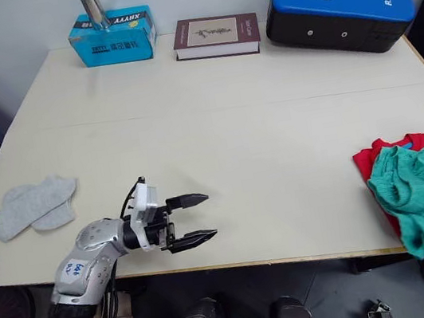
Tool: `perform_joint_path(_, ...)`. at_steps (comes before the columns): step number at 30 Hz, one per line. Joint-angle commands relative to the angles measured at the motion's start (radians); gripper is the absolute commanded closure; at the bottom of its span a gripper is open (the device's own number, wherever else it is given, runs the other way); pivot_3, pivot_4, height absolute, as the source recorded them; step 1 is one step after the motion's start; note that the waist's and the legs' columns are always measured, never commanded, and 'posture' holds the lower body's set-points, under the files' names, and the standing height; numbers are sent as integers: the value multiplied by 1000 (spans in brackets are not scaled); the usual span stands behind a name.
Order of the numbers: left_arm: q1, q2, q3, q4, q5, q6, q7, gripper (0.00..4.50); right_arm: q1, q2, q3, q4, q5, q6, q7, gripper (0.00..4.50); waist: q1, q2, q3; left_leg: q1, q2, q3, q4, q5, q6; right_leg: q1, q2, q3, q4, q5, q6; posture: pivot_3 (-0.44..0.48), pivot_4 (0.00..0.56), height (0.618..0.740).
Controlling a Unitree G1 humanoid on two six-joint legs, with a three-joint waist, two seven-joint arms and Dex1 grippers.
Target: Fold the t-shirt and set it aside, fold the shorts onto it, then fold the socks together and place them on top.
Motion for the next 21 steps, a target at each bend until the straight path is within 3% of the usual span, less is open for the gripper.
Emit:
perform_joint_path(1, 13, 16, 20, -59, -22, 3, 2, 19, -45, -29, -14, 67, -41, -76, -18, 4500, -1, 0, 0, 0, 0, 0, 0, 0, 0, 0, 0, 0, 0, 0, 0, 0, 150, 740)
perform_joint_path(13, 24, 30, 9, -50, -11, 2, -9, 19, -200, -137, -48, 5, -27, -27, 284, 4500, -4, 2, 0, 1, 0, 0, 0, 0, 0, 1, 0, 0, 0, 0, 0, 0, 150, 740)
perform_joint_path(21, 27, 30, 8, -33, -6, -8, -13, 19, -252, -129, -27, 52, -91, -81, 215, 4500, -1, 2, 0, 1, 0, 0, 0, 0, 0, 1, 0, 0, 0, 0, 0, 0, 150, 740)
